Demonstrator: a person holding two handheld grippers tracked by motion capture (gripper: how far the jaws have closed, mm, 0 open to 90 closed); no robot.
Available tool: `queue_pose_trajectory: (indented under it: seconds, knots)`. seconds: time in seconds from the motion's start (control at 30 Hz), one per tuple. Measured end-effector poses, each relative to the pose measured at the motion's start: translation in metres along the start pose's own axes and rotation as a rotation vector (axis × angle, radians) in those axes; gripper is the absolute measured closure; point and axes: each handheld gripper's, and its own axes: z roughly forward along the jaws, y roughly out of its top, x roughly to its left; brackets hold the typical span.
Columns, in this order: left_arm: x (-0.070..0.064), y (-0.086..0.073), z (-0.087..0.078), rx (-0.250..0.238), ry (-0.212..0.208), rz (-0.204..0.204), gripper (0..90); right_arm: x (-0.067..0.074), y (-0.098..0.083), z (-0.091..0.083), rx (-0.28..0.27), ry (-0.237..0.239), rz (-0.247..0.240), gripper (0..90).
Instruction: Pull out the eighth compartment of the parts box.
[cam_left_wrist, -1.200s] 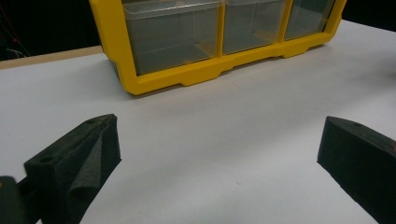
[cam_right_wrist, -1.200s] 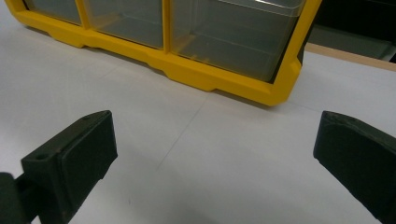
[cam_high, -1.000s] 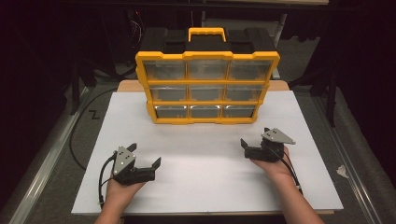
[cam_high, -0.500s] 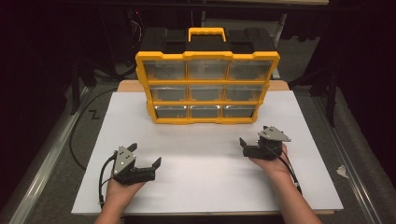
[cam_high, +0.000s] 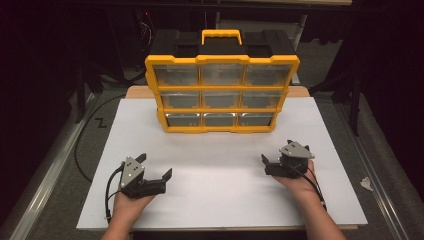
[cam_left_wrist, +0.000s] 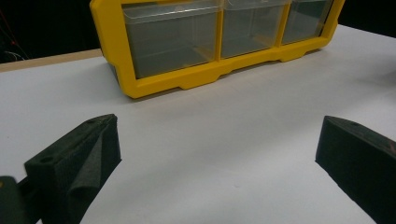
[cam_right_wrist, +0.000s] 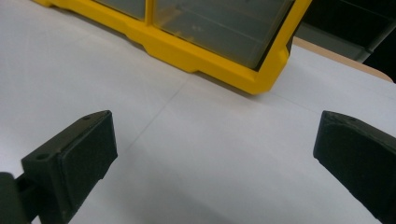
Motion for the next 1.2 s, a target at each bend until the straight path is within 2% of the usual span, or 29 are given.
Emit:
queue_pose_trajectory:
  seconds: [0.13,0.27,0.3,0.4,0.57,0.63,0.73,1.07,1.1,1.2]
  knots:
    - [-0.001,0.0,0.001,0.0,-0.003,0.002,1.0,0.002,0.0,0.003,0.008,-0.001,-0.013,0.8]
    - [0.0,0.0,0.0,0.0,-0.001,-0.001,1.0,0.006,-0.001,0.004,0.019,0.0,-0.051,0.8]
    - [0.0,0.0,0.0,0.002,-0.001,-0.002,1.1,0.006,-0.001,0.004,0.028,-0.004,-0.075,0.8]
    - [0.0,0.0,0.0,0.005,-0.003,0.001,1.3,0.008,-0.002,0.004,0.033,-0.009,-0.088,0.8]
    - [0.0,0.0,0.0,0.003,-0.005,-0.001,1.5,0.01,-0.002,0.005,0.047,-0.014,-0.138,0.8]
    - [0.0,0.0,0.0,0.003,-0.003,-0.001,1.6,0.011,-0.002,0.004,0.052,-0.023,-0.171,0.8]
    - [0.0,0.0,0.0,0.004,-0.002,0.001,1.6,0.013,-0.002,0.004,0.055,-0.027,-0.179,0.8]
    - [0.0,-0.001,0.0,0.001,0.003,-0.003,1.8,0.02,0.0,0.001,0.069,-0.057,-0.295,0.8]
    - [0.0,-0.001,0.0,0.001,0.003,-0.003,1.8,0.021,0.001,0.0,0.068,-0.07,-0.342,0.8]
    - [0.001,-0.001,0.0,-0.001,0.004,-0.003,1.8,0.024,0.002,0.0,0.073,-0.073,-0.349,0.8]
